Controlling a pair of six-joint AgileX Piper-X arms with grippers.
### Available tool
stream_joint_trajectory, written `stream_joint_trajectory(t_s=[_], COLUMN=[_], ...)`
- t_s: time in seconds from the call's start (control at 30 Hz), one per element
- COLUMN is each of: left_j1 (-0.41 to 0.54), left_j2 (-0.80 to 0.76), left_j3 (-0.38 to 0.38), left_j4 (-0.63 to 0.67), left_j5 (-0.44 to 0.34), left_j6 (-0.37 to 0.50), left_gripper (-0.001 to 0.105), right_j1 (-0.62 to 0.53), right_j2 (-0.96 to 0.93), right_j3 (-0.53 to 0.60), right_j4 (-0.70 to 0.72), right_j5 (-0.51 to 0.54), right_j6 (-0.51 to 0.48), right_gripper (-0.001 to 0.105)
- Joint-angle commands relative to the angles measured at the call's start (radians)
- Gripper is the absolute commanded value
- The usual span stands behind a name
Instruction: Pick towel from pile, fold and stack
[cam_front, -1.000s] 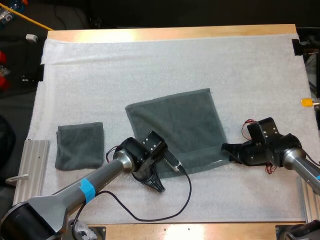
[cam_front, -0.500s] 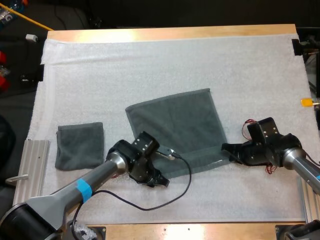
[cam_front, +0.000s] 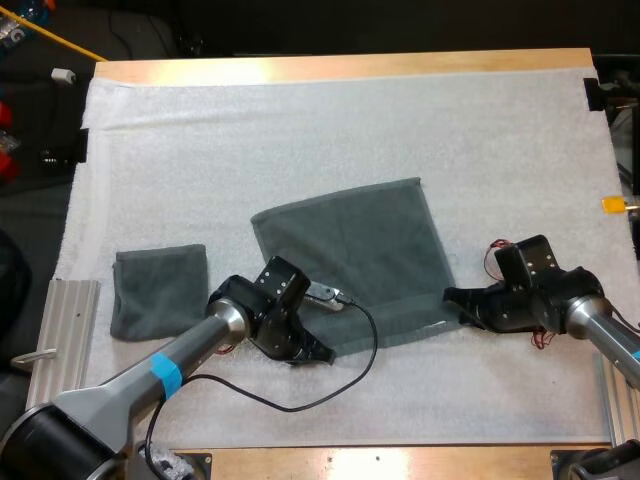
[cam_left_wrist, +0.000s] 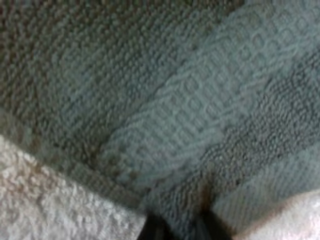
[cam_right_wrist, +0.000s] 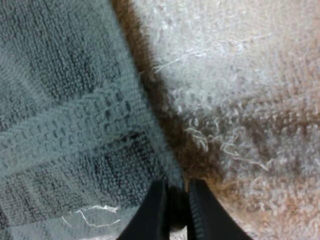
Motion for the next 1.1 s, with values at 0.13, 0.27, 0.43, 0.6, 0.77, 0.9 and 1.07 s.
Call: stream_joint_trajectory(t_s=[0.13, 0.27, 0.43, 0.6, 0.77, 0.9, 1.07], left_j1=[-0.003, -0.003, -0.003, -0.003, -0.003, -0.003, 0.023], left_j2=[0.011, -0.018, -0.153, -0.323, -0.465, -0.536, -0.509], left_j3=[0.007, 0.007, 0.004, 0.004, 0.004, 0.004, 0.004], left_j4=[-0.026, -0.015, 0.029, 0.167, 0.305, 0.34, 0.217], left_j5=[0.005, 0.005, 0.005, 0.005, 0.013, 0.034, 0.047], left_j6=[0.018, 0.039, 0.066, 0.116, 0.14, 0.149, 0.13], left_gripper=[0.0, 0.0, 0.0, 0.0, 0.0, 0.0, 0.0], right_j1=[-0.002, -0.002, -0.002, 0.001, 0.001, 0.001, 0.001], right_j2=[-0.008, -0.022, -0.147, -0.333, -0.534, -0.627, -0.628], right_j3=[-0.002, -0.003, -0.004, -0.004, -0.004, -0.004, -0.001], right_j4=[0.012, 0.021, 0.062, 0.187, 0.319, 0.374, 0.274], right_j5=[-0.001, -0.004, -0.004, -0.004, -0.004, -0.004, -0.004], right_j6=[-0.013, -0.013, -0.013, -0.011, 0.0, 0.06, 0.149], right_gripper=[0.0, 0.0, 0.0, 0.0, 0.0, 0.0, 0.0])
